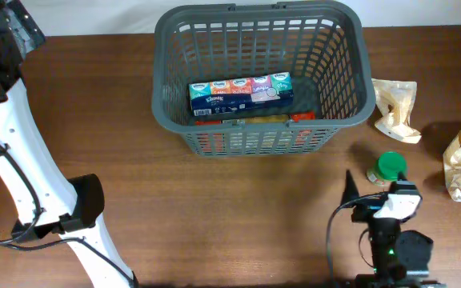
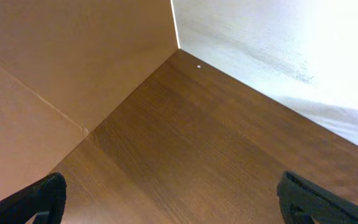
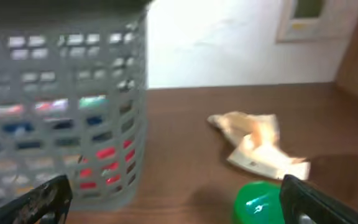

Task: Pack container
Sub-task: 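Move the right gripper down over the green-lidded jar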

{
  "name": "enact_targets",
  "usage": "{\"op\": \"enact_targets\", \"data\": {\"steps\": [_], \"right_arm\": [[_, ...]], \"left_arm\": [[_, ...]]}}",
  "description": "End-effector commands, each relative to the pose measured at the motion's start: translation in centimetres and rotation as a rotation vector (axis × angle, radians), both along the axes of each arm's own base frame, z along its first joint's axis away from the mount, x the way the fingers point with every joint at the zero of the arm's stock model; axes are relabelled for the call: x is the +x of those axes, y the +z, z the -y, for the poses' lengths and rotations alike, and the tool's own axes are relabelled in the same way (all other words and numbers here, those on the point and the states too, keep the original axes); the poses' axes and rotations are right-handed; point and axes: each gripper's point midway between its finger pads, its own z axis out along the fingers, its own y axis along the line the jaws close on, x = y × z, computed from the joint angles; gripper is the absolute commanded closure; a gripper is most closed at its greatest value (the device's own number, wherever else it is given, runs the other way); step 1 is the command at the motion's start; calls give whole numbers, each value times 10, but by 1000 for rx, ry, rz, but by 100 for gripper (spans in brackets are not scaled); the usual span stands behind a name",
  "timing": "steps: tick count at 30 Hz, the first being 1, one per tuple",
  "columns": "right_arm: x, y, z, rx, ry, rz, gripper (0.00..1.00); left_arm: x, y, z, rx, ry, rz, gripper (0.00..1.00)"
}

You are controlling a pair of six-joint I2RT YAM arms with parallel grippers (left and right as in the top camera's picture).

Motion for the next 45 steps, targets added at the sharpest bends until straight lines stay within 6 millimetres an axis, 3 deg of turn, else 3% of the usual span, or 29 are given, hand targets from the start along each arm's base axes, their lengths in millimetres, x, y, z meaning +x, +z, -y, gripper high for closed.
{"op": "enact_targets", "data": {"steps": [1,4,10,12,13,15,19,26,31,36,41,45], "right_arm": [[-10,60,26,-5,-153,58,1],[0,98,30,-10,-171,-10,1],[35,137,49,-17,-231,-343,1],[40,149,55,-11,-248,-403,1],[43,170,66,-18,-278,-459,1],[43,184,72,-19,-296,-472,1],[41,198,77,-30,-319,-484,1],[28,177,75,-28,-318,-591,1],[32,115,106,141,-441,-831,1],[54,64,123,368,-321,-960,1],[64,35,133,411,-294,-1036,1],[75,16,126,397,-253,-1091,1]], "left_arm": [[1,-3,-1,-12,9,-1,1],[1,-3,-1,-12,9,-1,1],[1,-3,-1,-12,9,-1,1],[1,-3,-1,-12,9,-1,1],[1,-3,-1,-12,9,-1,1],[1,-3,-1,-12,9,-1,1],[1,-3,-1,-12,9,-1,1],[1,-3,-1,-12,9,-1,1],[1,-3,-1,-12,9,-1,1],[1,-3,-1,-12,9,-1,1],[1,-3,-1,-12,9,-1,1],[1,-3,-1,-12,9,-1,1]]}}
